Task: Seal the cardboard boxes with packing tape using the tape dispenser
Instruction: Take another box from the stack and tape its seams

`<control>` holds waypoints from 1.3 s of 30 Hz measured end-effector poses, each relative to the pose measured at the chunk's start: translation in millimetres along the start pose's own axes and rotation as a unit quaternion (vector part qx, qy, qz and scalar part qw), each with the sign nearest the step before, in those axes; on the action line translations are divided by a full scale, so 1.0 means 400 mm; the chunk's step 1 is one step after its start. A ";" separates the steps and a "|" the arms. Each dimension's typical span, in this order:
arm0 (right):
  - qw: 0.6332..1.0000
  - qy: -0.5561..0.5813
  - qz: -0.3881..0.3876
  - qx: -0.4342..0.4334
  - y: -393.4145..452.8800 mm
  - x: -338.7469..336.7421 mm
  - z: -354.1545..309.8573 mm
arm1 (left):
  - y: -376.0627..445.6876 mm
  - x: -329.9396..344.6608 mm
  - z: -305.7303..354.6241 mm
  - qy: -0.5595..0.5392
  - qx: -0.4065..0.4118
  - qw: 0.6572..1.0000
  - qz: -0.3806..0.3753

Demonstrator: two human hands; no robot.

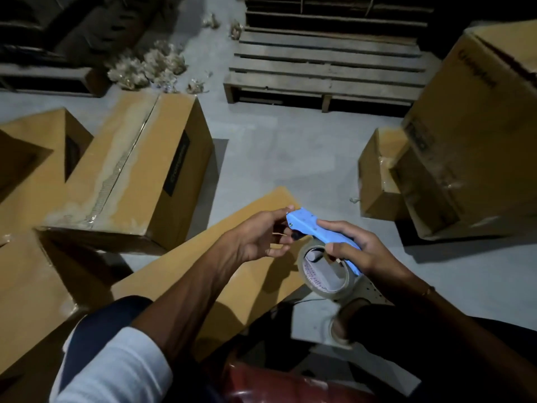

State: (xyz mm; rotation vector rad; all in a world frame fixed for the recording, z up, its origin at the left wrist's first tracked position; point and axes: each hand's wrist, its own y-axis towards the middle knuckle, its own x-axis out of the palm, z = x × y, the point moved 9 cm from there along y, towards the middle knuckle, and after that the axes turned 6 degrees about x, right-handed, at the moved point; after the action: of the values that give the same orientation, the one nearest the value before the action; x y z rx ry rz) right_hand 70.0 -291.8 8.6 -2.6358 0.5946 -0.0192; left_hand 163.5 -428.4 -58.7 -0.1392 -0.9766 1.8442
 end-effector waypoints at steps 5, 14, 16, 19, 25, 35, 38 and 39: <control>1.000 -0.003 0.013 -0.009 -0.035 -0.021 0.008 | 0.007 0.027 0.019 0.024 0.023 0.999 -0.005; 0.992 -0.112 0.052 -0.041 0.002 -0.055 0.019 | 0.085 0.019 0.117 0.219 0.142 0.964 0.055; 0.987 -0.124 0.079 -0.057 0.010 -0.069 0.004 | 0.108 0.014 0.154 0.255 0.167 0.950 0.071; 0.975 -0.182 0.113 -0.063 -0.002 -0.110 0.007 | 0.151 -0.081 0.241 0.253 0.208 0.932 0.156; 0.948 -0.307 0.076 0.028 0.002 -0.153 0.145 | 0.292 -0.222 0.298 0.414 0.201 0.864 0.204; 0.931 -0.329 0.057 0.150 0.228 -0.184 0.308 | 0.501 -0.250 0.209 0.472 0.200 0.835 0.202; 0.935 -0.311 0.051 0.162 0.254 -0.188 0.316 | 0.529 -0.263 0.213 0.493 0.214 0.815 0.217; 0.937 -0.304 0.049 0.163 0.263 -0.189 0.319 | 0.537 -0.266 0.216 0.505 0.215 0.806 0.223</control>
State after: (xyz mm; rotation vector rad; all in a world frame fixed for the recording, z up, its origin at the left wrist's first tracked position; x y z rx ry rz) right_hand -27.9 -293.7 -144.7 -2.1221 0.4524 0.6467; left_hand 18.8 -599.5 -179.7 -1.0240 0.2588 1.9397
